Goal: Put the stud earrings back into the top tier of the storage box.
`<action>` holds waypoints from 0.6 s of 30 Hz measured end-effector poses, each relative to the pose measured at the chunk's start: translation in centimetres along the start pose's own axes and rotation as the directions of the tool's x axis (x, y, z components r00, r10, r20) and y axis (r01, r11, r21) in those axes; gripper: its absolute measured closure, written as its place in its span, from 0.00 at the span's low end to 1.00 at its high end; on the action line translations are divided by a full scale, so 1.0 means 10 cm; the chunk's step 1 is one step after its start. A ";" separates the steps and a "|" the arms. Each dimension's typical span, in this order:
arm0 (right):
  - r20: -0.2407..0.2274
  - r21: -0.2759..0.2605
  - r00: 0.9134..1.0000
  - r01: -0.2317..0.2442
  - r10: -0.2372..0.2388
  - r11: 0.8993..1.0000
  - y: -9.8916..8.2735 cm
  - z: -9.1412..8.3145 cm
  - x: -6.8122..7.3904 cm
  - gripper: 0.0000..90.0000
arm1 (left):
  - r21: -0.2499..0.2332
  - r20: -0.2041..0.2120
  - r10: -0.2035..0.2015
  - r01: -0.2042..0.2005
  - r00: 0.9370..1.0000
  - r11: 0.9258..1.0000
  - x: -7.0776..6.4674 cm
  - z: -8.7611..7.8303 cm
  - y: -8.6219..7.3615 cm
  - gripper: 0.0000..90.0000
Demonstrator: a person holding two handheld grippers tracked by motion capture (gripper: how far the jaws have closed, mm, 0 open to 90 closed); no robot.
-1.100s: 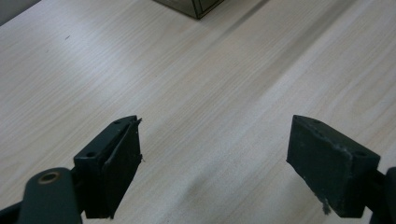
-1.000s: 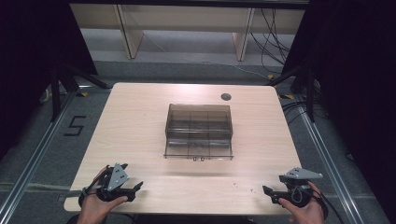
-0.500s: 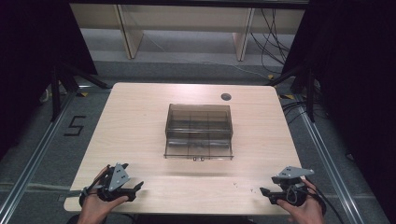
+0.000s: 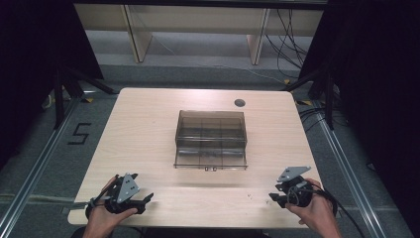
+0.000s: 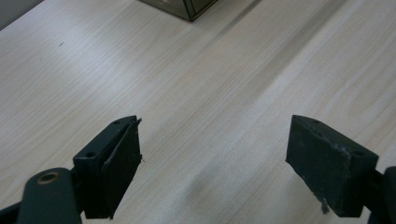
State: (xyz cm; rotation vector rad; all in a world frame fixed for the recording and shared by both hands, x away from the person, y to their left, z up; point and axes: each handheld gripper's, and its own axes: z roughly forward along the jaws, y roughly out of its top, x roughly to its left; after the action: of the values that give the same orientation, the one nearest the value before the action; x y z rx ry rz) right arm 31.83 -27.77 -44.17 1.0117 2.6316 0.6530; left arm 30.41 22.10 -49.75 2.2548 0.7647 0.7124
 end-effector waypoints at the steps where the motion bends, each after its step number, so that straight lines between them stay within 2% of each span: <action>1: -0.003 0.030 0.999 0.032 -0.032 0.999 0.05 0.00 0.01 0.69 | -0.003 -0.001 0.026 -0.026 1.000 1.000 0.01 0.00 0.01 0.19; 2: -0.003 0.030 0.999 0.032 -0.032 0.999 0.05 0.00 0.01 0.69 | -0.003 -0.001 0.026 -0.026 1.000 1.000 0.01 0.00 0.01 0.19; 3: -0.002 0.047 0.999 0.043 -0.043 0.998 0.08 0.01 0.02 0.71 | -0.005 0.005 0.006 -0.006 1.000 1.000 0.00 0.01 0.00 0.19; 4: -0.014 0.066 0.998 0.061 -0.060 0.996 0.11 0.02 0.02 0.73 | -0.004 0.004 0.010 -0.010 1.000 1.000 0.00 0.01 0.01 0.19; 5: -0.031 0.106 0.995 0.099 -0.096 0.989 0.17 0.06 0.02 0.75 | -0.002 0.000 0.030 -0.030 1.000 1.000 0.01 0.01 0.01 0.19; 6: -0.031 0.106 0.995 0.099 -0.096 0.989 0.17 0.06 0.02 0.75 | -0.023 0.004 -0.011 0.011 1.000 1.000 -0.01 0.03 0.01 0.19; 7: -0.039 0.130 0.993 0.113 -0.109 0.985 0.21 0.10 0.03 0.77 | -0.032 -0.011 -0.017 0.016 1.000 0.999 -0.02 0.04 0.01 0.19; 8: -0.039 0.130 0.993 0.113 -0.109 0.985 0.21 0.10 0.03 0.77 | -0.032 -0.004 -0.015 0.015 1.000 0.999 -0.02 0.04 0.01 0.19; 10: -0.059 0.166 0.991 0.126 -0.117 0.978 0.23 0.15 0.05 0.79 | -0.034 -0.001 -0.017 0.017 1.000 0.999 -0.02 0.04 0.00 0.19; 11: -0.076 0.202 0.989 0.143 -0.130 0.969 0.25 0.21 0.05 0.81 | -0.036 -0.006 -0.003 0.003 1.000 0.999 -0.01 0.03 0.00 0.19; 12: -0.076 0.202 0.989 0.143 -0.130 0.969 0.25 0.21 0.05 0.81 | -0.019 0.002 0.024 -0.024 1.000 1.000 0.01 0.01 0.01 0.19; 13: -0.080 0.211 0.988 0.148 -0.133 0.966 0.25 0.23 0.05 0.82 | -0.011 0.003 0.032 -0.032 0.999 0.999 0.01 0.00 0.01 0.19; 15: -0.089 0.238 0.987 0.151 -0.133 0.960 0.26 0.30 0.05 0.85 | -0.029 0.002 0.014 -0.014 1.000 0.999 0.00 0.02 0.00 0.19; 17: -0.082 0.241 0.988 0.149 -0.133 0.959 0.26 0.31 0.04 0.85 | -0.036 0.001 0.006 -0.006 1.000 0.999 0.00 0.03 0.01 0.19; 18: -0.088 0.252 0.989 0.136 -0.117 0.958 0.25 0.34 0.05 0.86 | -0.034 0.004 -0.013 0.013 1.000 0.999 -0.02 0.03 0.00 0.19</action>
State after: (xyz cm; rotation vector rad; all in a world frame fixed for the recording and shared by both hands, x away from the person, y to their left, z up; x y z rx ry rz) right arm 34.17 -24.72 -45.93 0.8883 2.8714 0.3292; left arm 30.50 21.84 -49.98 2.2179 0.7591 0.7091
